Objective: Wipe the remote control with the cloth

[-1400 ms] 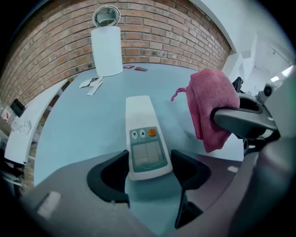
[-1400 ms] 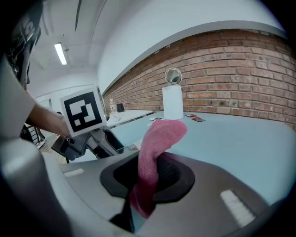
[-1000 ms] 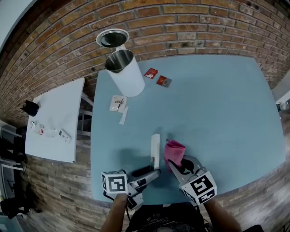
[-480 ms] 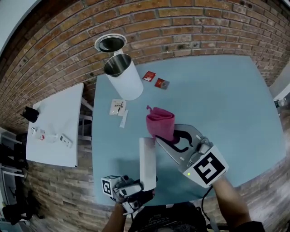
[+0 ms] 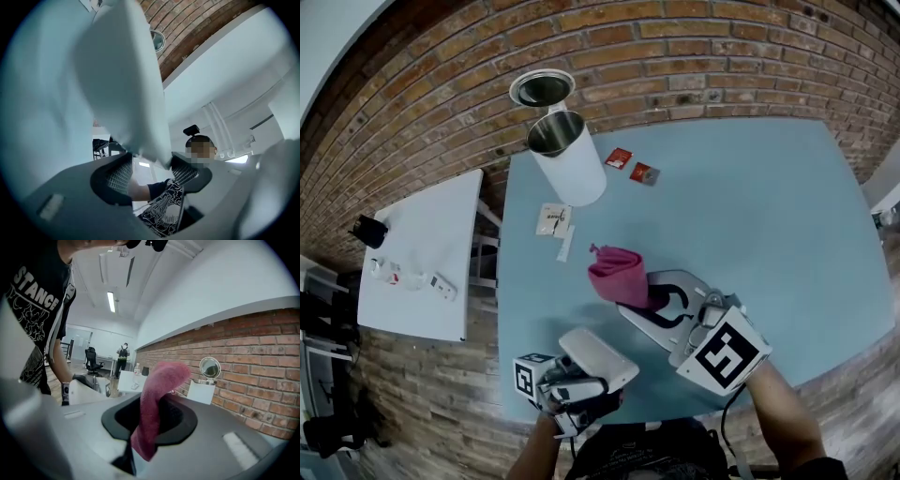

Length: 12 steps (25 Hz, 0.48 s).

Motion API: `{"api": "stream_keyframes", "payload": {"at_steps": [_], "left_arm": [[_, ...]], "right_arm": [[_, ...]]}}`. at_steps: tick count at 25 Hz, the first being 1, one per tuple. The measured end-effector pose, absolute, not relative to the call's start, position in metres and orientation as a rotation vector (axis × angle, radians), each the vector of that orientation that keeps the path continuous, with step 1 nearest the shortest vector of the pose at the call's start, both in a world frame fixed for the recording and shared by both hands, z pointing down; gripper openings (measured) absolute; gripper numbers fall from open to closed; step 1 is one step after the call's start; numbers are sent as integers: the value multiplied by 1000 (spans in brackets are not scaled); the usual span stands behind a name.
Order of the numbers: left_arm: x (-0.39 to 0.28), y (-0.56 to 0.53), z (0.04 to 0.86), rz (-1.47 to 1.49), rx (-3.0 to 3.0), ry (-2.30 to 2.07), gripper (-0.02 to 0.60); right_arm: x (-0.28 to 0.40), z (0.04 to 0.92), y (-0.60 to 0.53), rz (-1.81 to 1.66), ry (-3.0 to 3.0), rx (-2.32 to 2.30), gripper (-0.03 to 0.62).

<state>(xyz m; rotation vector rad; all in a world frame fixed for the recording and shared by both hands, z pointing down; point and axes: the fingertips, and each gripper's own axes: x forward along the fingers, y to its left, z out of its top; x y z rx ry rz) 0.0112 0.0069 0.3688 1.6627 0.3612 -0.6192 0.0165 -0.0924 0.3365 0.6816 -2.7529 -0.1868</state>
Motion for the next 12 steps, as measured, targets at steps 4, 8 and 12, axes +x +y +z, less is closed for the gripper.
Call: {"api": "stream_keyframes", "payload": {"at_steps": [4, 8, 12], "left_arm": [[14, -3, 398, -510, 1688, 222, 106], [21, 4, 428, -364, 1706, 163, 107], [36, 25, 459, -82, 1772, 104, 104]], "right_arm": [[7, 347, -84, -163, -2740, 651, 77], [3, 365, -76, -131, -2705, 622, 77], [-15, 367, -67, -31, -2748, 515, 77]]}}
